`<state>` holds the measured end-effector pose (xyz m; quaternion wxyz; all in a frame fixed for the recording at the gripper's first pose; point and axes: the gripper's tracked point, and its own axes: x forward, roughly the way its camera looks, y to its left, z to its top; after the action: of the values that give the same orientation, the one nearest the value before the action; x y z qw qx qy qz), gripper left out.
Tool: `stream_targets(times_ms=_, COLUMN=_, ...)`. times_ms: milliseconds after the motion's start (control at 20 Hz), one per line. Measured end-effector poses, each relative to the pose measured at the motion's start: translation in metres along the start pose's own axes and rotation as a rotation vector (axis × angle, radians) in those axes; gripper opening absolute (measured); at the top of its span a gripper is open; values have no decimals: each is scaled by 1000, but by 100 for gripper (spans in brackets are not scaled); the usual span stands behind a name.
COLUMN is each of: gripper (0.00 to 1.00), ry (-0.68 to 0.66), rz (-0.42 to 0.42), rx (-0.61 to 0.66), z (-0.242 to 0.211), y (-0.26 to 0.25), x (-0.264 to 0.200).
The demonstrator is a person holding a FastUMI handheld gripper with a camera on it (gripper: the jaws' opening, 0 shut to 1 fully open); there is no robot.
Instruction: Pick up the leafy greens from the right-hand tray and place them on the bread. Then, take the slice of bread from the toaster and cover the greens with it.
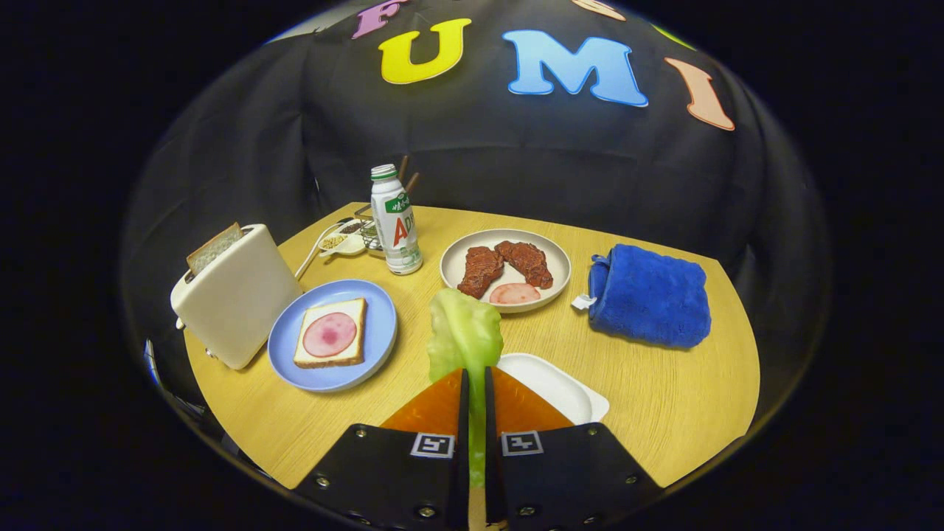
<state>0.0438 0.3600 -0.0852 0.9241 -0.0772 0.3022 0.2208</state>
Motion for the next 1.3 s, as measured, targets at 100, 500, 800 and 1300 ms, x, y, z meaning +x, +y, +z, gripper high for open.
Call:
stream_targets(times_ms=100, gripper=9, ry=-18, rz=17, rx=4, z=5, y=12, x=-1)
stream_targets(times_ms=500, gripper=9, ry=-35, rz=21, rx=-8, z=21, y=61, x=20)
stream_targets(times_ms=800, gripper=9, ry=-53, rz=128, rx=-49, z=37, y=131, x=43)
stream_targets(times_ms=1300, gripper=9, ry=15, rz=194, rx=-90, z=24, y=193, x=93)
